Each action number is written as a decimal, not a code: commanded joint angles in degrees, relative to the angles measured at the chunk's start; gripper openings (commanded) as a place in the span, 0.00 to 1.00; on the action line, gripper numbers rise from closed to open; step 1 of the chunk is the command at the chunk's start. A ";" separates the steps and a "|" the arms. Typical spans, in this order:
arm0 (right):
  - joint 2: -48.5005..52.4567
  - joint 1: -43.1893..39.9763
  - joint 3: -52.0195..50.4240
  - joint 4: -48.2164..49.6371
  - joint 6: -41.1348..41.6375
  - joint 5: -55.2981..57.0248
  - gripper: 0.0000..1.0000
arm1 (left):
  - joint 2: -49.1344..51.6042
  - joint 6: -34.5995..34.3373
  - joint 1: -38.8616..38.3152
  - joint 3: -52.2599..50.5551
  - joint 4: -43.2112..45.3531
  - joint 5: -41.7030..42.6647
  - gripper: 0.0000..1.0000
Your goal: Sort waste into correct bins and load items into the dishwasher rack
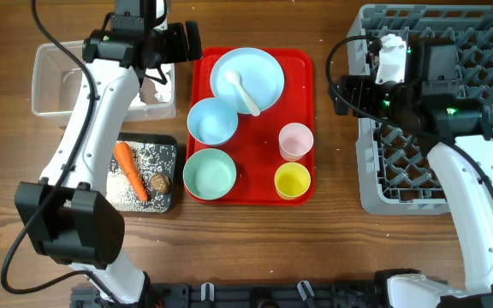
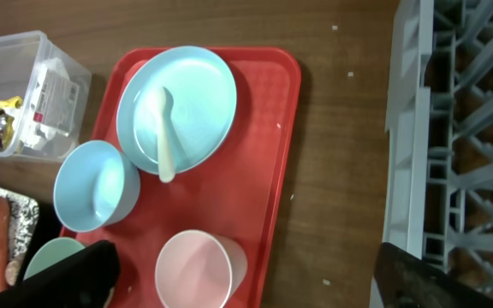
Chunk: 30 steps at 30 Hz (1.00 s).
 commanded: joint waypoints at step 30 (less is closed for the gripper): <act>14.32 11.58 10.19 -4.81 9.66 0.02 0.77 | 3.34 -8.00 -6.80 0.52 -13.75 -0.59 0.91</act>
